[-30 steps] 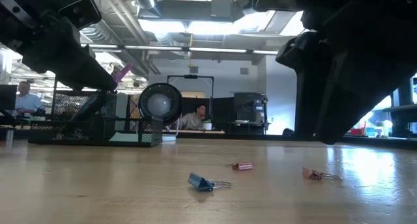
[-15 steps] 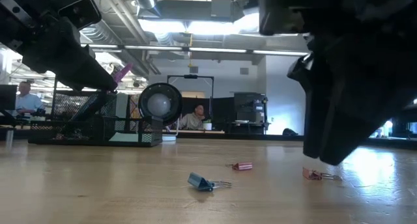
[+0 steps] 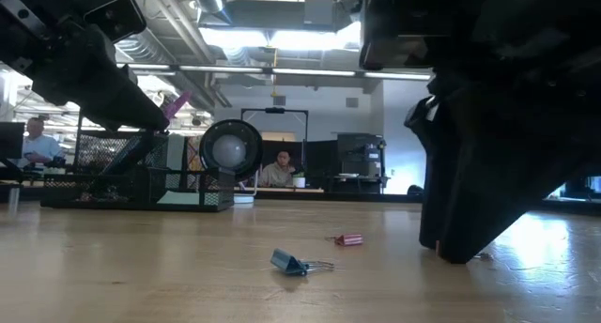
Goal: Pick and place office supplies into organizer
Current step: Put the pink binder clip into the black desk organizer
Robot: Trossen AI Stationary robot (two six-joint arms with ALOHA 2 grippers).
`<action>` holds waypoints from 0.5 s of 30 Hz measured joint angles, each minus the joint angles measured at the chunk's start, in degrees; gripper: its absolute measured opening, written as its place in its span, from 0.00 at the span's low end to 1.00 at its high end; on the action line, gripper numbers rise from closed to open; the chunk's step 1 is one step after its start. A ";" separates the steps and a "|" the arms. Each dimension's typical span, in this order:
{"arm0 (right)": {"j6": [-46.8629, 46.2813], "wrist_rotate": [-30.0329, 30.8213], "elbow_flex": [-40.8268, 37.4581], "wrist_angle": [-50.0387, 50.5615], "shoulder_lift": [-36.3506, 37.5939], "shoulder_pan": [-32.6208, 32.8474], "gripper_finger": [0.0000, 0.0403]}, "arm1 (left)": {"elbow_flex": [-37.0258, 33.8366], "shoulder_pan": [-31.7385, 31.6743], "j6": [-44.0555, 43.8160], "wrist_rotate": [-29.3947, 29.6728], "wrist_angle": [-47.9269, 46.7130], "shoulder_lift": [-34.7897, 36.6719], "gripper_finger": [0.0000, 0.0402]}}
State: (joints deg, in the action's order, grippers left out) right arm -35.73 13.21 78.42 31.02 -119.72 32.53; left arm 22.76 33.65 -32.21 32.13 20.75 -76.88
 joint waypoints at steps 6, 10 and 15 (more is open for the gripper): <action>-0.06 -0.92 -0.08 0.82 -0.14 -0.09 0.38 | 0.00 0.00 0.00 -0.01 -0.02 0.01 0.17; -0.11 -1.91 -0.10 1.23 -0.22 -0.17 0.36 | 0.00 0.00 0.00 -0.01 -0.02 0.00 0.17; -0.08 -1.94 -0.12 1.39 -0.29 -0.22 0.26 | 0.00 0.00 0.00 -0.01 -0.02 0.00 0.17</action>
State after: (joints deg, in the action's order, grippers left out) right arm -35.81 11.27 78.30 32.40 -120.01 32.31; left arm 22.76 33.65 -32.21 32.12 20.73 -76.88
